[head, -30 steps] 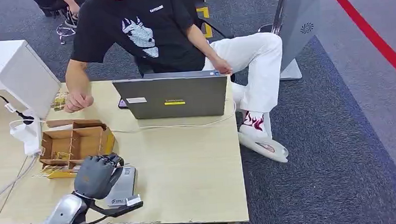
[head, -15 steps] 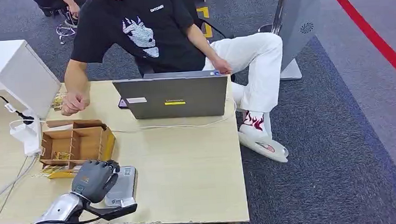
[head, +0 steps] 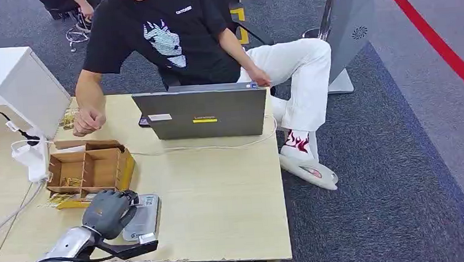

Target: Pass the card to the sensor for recognition and then transmit it.

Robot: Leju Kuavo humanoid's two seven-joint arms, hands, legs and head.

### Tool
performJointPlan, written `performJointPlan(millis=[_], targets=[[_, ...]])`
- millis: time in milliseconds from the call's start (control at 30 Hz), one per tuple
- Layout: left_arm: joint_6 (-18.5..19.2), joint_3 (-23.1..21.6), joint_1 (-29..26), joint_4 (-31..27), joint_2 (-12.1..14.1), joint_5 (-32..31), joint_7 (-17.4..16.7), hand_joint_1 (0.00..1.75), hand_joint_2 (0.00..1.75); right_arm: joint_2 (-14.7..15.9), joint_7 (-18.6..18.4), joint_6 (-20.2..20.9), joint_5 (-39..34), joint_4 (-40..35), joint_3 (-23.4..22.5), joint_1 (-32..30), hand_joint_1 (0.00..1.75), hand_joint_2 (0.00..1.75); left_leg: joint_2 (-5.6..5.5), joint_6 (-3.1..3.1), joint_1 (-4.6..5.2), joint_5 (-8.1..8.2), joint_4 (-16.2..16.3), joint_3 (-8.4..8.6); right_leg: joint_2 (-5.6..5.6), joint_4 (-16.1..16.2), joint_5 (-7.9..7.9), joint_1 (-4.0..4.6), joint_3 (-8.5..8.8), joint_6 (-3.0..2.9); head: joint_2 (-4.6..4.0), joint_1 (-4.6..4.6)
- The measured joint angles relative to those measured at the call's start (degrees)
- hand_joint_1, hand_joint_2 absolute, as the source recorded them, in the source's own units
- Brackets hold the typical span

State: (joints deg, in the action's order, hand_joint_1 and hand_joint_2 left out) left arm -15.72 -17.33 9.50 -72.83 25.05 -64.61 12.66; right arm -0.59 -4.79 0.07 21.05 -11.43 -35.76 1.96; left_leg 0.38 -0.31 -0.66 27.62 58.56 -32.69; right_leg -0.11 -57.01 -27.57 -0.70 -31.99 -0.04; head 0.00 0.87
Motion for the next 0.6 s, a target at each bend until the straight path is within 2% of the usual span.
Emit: performJointPlan(millis=[300,500,600], targets=[[-6.7,0.0,0.0,-0.1,-0.7,0.4,1.8,1.75,1.75,0.0,0.2,0.0,1.7,0.0,-1.0,0.0,0.0,1.75,0.0,0.0,0.01,0.0,0.0,0.0,0.0,0.0,0.0,0.0,0.0,0.0,-0.02,-0.02],[-7.3,0.0,0.0,-0.2,-1.1,0.6,1.8,1.75,1.75,-0.1,0.2,0.0,1.8,0.0,-1.3,0.0,0.0,1.75,0.0,0.0,0.0,0.0,0.0,0.0,0.0,0.0,0.0,0.0,0.0,0.0,-0.02,0.0],[-9.4,0.2,0.0,-0.6,-1.3,0.9,2.5,1.75,1.75,-0.1,0.2,0.0,2.4,0.0,-1.5,0.0,0.0,1.75,0.0,0.0,0.0,0.0,0.0,0.0,-0.01,0.0,0.0,0.0,0.0,0.0,-0.02,-0.02]])
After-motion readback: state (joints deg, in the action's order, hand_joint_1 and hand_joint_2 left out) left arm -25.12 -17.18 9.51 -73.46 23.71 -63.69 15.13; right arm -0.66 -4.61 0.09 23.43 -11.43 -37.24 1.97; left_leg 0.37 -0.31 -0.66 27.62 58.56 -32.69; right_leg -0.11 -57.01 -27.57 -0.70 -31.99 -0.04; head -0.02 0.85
